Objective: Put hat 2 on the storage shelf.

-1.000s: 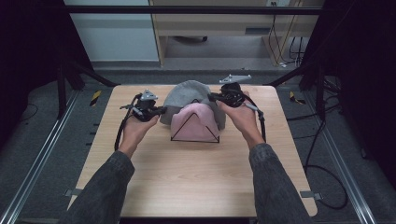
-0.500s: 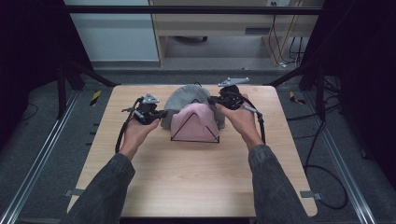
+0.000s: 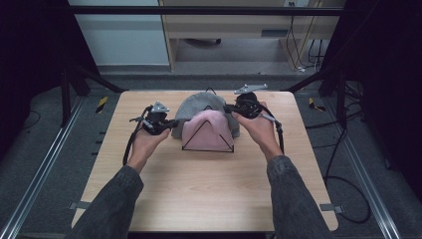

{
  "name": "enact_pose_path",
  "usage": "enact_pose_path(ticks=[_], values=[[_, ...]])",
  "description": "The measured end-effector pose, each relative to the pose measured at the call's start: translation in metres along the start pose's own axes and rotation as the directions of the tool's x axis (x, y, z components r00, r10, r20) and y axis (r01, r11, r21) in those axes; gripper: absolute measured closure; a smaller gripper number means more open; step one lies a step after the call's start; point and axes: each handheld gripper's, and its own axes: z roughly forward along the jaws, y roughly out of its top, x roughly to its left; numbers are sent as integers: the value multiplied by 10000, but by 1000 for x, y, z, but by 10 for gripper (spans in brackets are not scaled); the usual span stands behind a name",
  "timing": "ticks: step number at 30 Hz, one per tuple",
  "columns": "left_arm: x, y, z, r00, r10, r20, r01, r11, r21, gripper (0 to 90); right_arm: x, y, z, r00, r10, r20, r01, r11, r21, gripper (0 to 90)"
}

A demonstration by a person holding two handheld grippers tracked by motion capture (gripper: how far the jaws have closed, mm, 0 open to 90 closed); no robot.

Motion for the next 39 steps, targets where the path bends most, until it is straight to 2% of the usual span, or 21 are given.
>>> enact_pose_path(ticks=[8,13,18,22,25,31,33,37,39], values=[[-3,0,2,10000,-71,39,71,9999,100,873,-3,-7,-1,9999,142,-1,-142,9998,99,842],[-4,-2,0,9999,-78,-135,79,9999,81,837,-1,-6,-4,9998,203,88,-203,9998,40,716],[-3,-1,-11,9979,8,-640,-12,10000,-59,679,1,-2,-13,9990,259,356,-253,9995,-174,560],[-1,1,-19,9965,-21,-841,6,9998,-182,593,1,-1,-19,9976,284,634,-268,9993,-262,508],[0,2,-22,9961,-155,-874,134,9996,-248,529,0,0,-21,9968,284,747,-259,9991,-343,477],[-2,2,-29,9956,-130,-932,112,9997,-200,404,1,1,-27,9957,253,893,-217,9989,-414,405],[-4,3,-33,9957,-80,-927,60,9998,-214,368,2,1,-29,9956,297,887,-259,9987,-435,376],[-9,3,-46,9965,-64,-838,39,9996,-289,268,5,2,-37,9957,434,812,-402,9984,-406,261],[-10,1,-54,9970,51,-766,-68,9997,-224,225,7,0,-43,9946,398,957,-353,9982,-480,232]])
